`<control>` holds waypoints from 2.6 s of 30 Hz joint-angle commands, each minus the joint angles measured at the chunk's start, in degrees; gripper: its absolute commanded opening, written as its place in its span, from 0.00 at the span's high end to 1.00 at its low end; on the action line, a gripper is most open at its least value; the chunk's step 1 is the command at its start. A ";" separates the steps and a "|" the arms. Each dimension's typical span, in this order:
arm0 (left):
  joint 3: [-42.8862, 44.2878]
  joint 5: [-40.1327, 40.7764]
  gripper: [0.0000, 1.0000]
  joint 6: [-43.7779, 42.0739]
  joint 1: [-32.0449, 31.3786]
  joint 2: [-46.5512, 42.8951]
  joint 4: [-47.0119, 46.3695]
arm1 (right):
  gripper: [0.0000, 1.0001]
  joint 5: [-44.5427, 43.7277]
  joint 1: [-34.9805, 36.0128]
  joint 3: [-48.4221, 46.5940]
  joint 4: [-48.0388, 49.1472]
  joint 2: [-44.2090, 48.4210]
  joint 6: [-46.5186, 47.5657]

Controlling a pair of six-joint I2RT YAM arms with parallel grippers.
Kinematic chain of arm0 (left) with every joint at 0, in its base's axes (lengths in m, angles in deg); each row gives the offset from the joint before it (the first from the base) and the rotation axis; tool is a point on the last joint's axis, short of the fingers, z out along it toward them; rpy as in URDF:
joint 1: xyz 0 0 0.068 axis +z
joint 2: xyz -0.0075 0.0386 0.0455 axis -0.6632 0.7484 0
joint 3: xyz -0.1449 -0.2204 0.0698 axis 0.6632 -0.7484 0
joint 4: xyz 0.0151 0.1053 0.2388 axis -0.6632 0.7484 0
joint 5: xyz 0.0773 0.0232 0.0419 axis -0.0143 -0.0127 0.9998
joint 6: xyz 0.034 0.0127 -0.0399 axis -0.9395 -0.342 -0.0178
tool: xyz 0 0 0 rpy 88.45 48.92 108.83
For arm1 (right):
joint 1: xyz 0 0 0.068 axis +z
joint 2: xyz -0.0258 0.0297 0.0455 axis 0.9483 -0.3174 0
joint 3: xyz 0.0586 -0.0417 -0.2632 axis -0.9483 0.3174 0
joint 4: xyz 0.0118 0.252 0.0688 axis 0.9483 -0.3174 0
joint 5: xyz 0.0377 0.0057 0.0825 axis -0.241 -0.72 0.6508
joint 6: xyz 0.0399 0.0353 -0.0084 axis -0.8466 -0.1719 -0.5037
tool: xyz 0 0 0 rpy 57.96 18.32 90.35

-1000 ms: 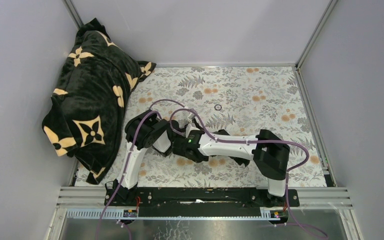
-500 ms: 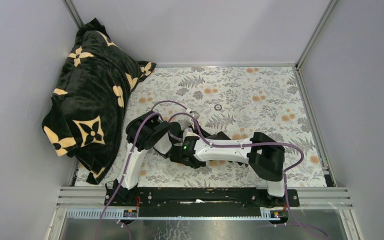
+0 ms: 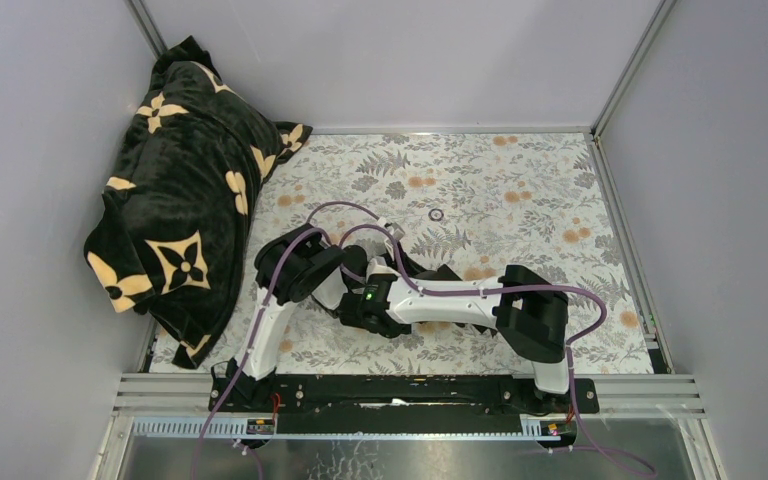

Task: Fold the paper box
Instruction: Fold the paper box at the center of the board.

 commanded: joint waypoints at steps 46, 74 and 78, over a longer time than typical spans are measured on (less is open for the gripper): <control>16.27 8.56 0.42 3.18 -4.35 9.82 -3.78 | 0.90 25.59 -15.50 10.72 20.10 14.45 11.92; 22.55 14.55 0.44 -0.48 -6.21 13.13 3.70 | 0.89 37.16 -24.47 13.15 25.76 14.32 16.17; 23.14 15.76 0.46 -1.82 -6.77 12.67 6.00 | 0.89 37.89 -24.93 13.36 26.08 14.32 16.38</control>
